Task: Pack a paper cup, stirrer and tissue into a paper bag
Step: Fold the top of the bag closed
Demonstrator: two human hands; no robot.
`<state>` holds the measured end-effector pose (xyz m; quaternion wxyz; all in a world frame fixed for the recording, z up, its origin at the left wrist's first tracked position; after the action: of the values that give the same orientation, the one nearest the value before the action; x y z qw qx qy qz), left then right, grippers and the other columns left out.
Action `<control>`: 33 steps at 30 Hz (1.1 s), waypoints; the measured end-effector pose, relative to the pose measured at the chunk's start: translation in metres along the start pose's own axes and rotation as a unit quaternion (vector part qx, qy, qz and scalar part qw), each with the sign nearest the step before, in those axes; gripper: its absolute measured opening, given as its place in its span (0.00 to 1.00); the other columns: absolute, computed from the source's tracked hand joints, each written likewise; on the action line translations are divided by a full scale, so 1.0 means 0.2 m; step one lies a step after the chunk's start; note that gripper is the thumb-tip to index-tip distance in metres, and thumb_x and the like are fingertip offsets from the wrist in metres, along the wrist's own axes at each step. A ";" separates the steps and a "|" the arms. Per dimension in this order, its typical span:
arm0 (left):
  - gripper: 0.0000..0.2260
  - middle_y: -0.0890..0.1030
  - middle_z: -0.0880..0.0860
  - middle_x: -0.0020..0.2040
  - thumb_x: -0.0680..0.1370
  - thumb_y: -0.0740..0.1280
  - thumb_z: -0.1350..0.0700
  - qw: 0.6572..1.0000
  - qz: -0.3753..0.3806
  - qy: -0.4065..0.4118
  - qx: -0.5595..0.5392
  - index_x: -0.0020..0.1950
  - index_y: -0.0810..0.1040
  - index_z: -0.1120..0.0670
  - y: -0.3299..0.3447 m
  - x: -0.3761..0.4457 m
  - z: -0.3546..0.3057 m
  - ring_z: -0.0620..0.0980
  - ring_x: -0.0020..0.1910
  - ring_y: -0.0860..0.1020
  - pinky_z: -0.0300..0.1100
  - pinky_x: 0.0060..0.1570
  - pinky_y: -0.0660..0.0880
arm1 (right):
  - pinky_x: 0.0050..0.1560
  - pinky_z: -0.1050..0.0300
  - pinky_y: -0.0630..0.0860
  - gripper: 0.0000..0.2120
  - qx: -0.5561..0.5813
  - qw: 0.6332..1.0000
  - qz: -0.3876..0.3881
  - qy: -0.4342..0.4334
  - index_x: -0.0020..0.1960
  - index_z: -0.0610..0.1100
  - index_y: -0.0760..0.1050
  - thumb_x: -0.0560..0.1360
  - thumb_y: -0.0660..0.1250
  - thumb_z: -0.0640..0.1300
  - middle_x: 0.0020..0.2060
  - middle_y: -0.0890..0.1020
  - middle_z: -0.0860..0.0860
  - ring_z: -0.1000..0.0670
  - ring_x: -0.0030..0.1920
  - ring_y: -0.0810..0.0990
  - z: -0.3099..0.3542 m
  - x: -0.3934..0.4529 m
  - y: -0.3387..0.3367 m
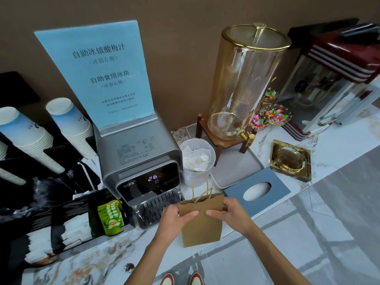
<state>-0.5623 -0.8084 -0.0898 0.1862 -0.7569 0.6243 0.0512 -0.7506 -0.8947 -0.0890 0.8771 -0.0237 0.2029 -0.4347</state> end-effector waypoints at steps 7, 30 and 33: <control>0.04 0.88 0.52 0.44 0.73 0.74 0.50 0.998 -0.006 0.009 -0.058 0.46 0.86 0.48 -0.03 -0.01 -0.07 0.53 0.45 0.86 0.48 0.46 0.81 | 0.55 0.50 0.82 0.14 0.070 0.997 -0.012 -0.021 0.54 0.50 0.85 0.69 0.76 0.49 0.51 0.88 0.49 0.46 0.52 0.86 0.08 0.01 0.00; 0.10 0.87 0.55 0.49 0.75 0.71 0.51 0.977 0.088 0.047 -0.190 0.53 0.84 0.53 -0.18 -0.14 -0.43 0.51 0.46 0.85 0.39 0.41 0.80 | 0.50 0.52 0.83 0.12 0.196 0.978 0.057 -0.044 0.57 0.41 0.82 0.74 0.73 0.40 0.52 0.86 0.41 0.43 0.51 0.85 0.47 -0.14 -0.02; 0.09 0.87 0.54 0.47 0.75 0.72 0.53 0.974 0.092 0.057 -0.200 0.53 0.84 0.54 -0.20 -0.15 -0.47 0.50 0.44 0.85 0.39 0.39 0.80 | 0.49 0.53 0.82 0.12 0.200 0.976 0.068 -0.056 0.58 0.42 0.81 0.74 0.72 0.38 0.53 0.86 0.42 0.43 0.52 0.85 0.51 -0.16 -0.01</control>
<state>-0.5445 -0.8067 0.0146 -0.0105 -0.7195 0.6782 0.1491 -0.7318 -0.8853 0.0151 0.9016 0.1419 0.0633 -0.4038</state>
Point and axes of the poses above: each hand's wrist, its own x-axis towards the middle knuckle, its own y-axis out of the palm, z = x × y, the point moved 3 cm from there along x, towards the middle knuckle
